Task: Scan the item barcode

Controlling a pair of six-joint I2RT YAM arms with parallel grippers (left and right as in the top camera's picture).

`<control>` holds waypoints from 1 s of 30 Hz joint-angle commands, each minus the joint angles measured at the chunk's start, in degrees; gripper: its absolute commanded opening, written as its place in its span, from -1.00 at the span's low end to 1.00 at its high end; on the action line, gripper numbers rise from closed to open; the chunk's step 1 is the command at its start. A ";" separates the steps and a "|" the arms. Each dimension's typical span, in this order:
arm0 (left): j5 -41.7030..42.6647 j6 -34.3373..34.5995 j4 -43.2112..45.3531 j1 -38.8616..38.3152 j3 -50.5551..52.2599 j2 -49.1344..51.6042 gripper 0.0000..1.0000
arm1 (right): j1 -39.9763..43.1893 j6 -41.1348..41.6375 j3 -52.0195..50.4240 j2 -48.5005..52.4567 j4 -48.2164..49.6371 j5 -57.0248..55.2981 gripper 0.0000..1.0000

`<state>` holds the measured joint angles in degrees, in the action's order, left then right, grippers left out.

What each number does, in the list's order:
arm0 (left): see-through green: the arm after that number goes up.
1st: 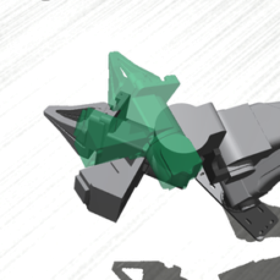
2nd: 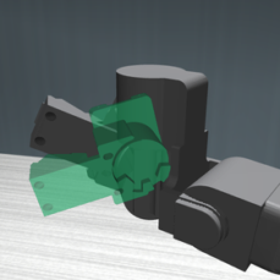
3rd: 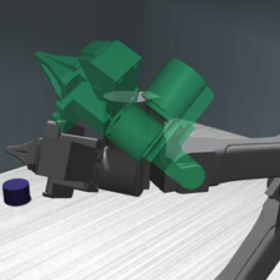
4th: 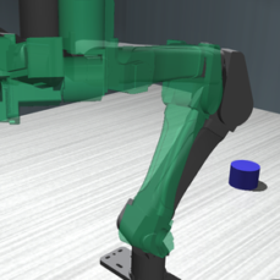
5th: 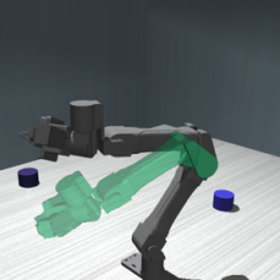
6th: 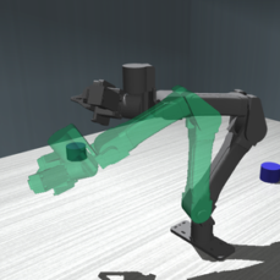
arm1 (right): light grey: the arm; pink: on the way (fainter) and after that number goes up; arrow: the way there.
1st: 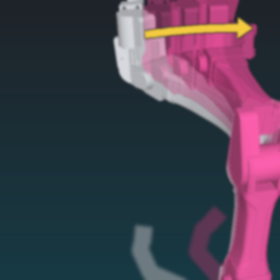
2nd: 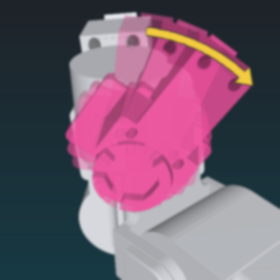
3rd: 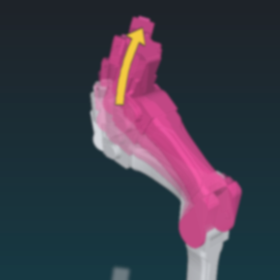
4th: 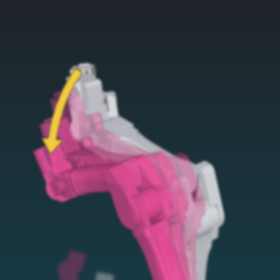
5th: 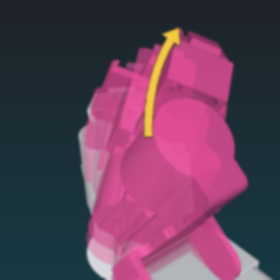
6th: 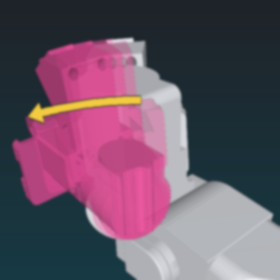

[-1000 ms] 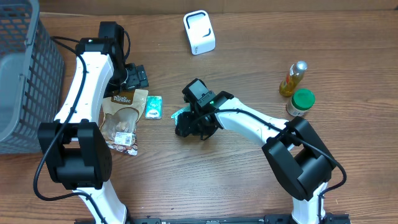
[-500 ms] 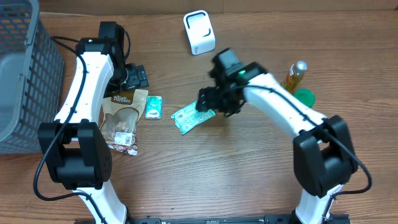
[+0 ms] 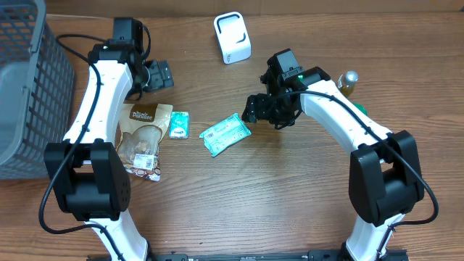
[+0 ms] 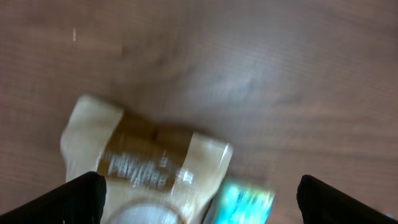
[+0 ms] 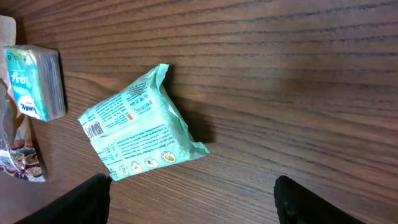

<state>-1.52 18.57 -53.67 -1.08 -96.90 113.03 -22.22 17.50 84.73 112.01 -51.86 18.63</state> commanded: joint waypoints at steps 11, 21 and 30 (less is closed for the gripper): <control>23.67 0.28 -4.44 -2.69 1.90 -0.96 -0.92 | 0.35 -0.85 -0.50 -1.31 0.35 -0.11 0.66; 23.34 -2.51 -5.09 -11.69 8.98 -0.96 -0.92 | 1.20 -1.11 -3.78 -1.31 2.25 1.36 0.71; 17.88 -2.23 -4.70 -14.36 11.28 -0.90 -0.92 | 3.61 -4.33 -4.11 -1.29 3.41 10.01 0.66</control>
<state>18.37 17.45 -58.50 -14.98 -87.07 113.03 -19.46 14.83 80.93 112.01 -48.88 24.67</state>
